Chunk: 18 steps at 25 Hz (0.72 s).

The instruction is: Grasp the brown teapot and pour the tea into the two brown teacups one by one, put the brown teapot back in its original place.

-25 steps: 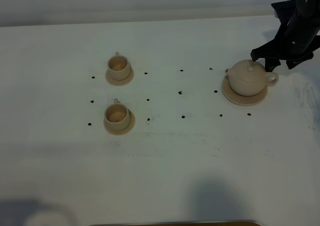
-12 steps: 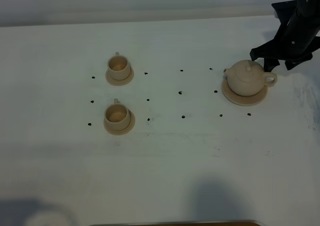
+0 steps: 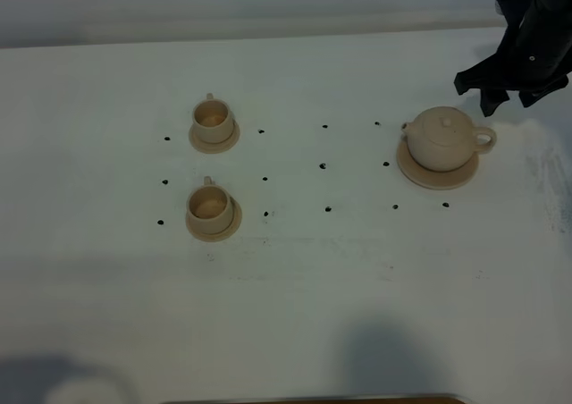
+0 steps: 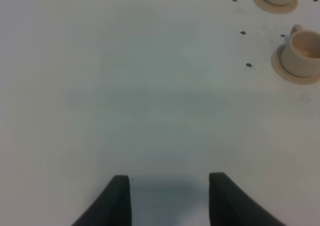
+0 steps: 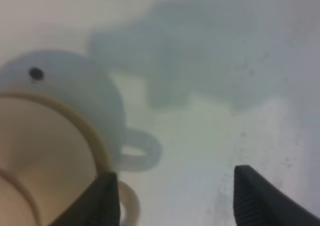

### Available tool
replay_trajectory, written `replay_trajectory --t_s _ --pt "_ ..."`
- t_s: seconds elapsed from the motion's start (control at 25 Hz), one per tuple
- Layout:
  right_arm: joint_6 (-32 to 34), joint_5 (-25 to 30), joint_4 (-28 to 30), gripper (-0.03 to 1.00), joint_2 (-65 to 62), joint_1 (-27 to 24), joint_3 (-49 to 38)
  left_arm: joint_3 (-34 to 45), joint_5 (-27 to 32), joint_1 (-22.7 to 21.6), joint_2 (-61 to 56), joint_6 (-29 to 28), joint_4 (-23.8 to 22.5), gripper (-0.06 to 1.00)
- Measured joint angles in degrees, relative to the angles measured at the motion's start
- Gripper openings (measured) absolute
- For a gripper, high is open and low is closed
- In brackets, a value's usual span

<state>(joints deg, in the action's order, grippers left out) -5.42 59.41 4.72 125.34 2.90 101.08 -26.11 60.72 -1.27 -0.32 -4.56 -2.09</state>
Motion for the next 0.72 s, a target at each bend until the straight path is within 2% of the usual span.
replay_trajectory --t_s 0.2,0.4,0.72 --pt "-7.7 3.64 2.83 0.49 -1.0 -0.68 0.0 0.0 0.0 0.0 0.0 0.0 0.0 0.43" --pt "-16.87 5.79 2.94 0.46 -2.89 -0.75 0.0 0.0 0.0 0.0 0.0 0.0 0.0 0.43" --pt "-34.1 10.07 -2.35 0.43 -3.42 -0.75 0.0 0.0 0.0 0.0 0.0 0.0 0.0 0.43"
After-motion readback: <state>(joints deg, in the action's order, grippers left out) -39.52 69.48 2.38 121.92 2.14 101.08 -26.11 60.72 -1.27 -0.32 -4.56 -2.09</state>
